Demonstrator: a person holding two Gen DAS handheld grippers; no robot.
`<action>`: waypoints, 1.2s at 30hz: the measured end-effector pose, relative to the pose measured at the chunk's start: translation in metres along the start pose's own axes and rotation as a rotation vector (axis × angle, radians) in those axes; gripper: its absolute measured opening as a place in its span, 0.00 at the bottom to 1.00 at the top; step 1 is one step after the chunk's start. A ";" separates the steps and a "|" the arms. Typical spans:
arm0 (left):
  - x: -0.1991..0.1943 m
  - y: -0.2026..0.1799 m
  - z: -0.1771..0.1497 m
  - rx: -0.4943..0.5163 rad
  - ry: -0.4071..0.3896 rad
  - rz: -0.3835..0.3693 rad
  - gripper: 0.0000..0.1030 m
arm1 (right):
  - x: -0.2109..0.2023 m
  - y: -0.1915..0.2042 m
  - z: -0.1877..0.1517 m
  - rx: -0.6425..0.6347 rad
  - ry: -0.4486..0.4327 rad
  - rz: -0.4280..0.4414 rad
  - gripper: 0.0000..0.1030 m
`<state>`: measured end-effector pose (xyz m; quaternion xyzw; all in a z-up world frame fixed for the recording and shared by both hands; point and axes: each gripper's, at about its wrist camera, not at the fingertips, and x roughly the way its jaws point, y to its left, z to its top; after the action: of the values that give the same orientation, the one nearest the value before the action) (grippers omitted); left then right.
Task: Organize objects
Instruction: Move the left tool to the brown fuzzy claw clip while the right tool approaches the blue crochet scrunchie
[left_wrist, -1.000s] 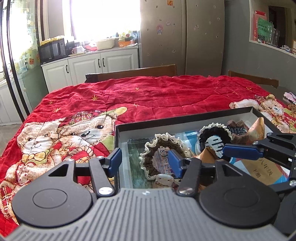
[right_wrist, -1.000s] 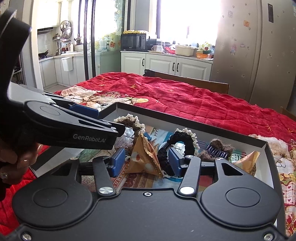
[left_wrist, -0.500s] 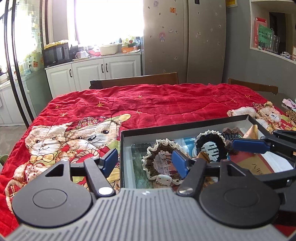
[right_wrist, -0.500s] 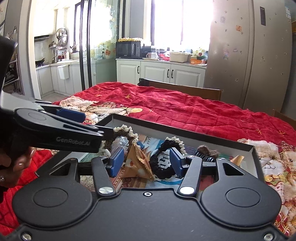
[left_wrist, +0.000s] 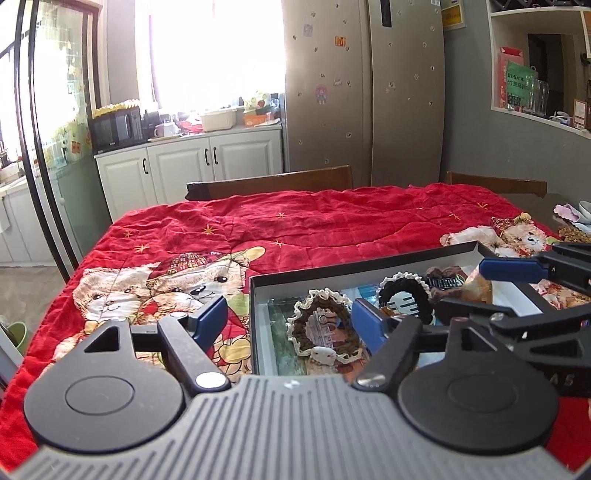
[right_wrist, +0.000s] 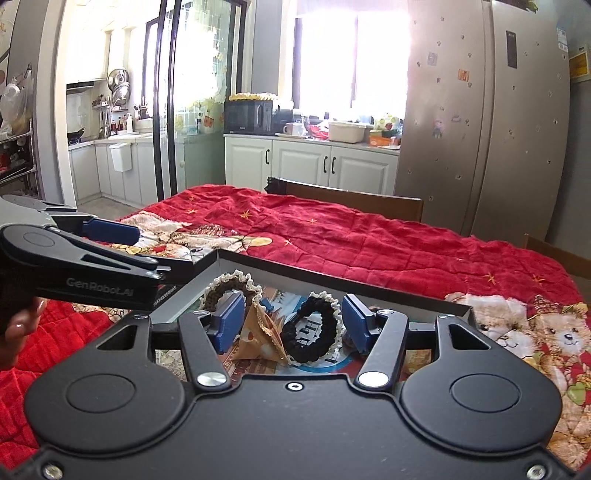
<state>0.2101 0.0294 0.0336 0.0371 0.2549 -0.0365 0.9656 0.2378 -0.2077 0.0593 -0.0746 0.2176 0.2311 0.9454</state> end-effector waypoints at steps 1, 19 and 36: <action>-0.004 0.000 0.000 0.003 -0.005 0.002 0.82 | -0.004 0.000 0.001 -0.003 -0.005 -0.002 0.56; -0.084 0.001 -0.023 0.013 -0.076 -0.031 0.86 | -0.099 0.016 -0.020 -0.083 -0.055 -0.023 0.65; -0.089 -0.009 -0.081 -0.030 -0.002 -0.071 0.86 | -0.118 0.041 -0.078 -0.069 -0.015 0.035 0.53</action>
<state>0.0926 0.0321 0.0068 0.0137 0.2554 -0.0672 0.9644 0.0951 -0.2383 0.0405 -0.1018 0.2034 0.2554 0.9397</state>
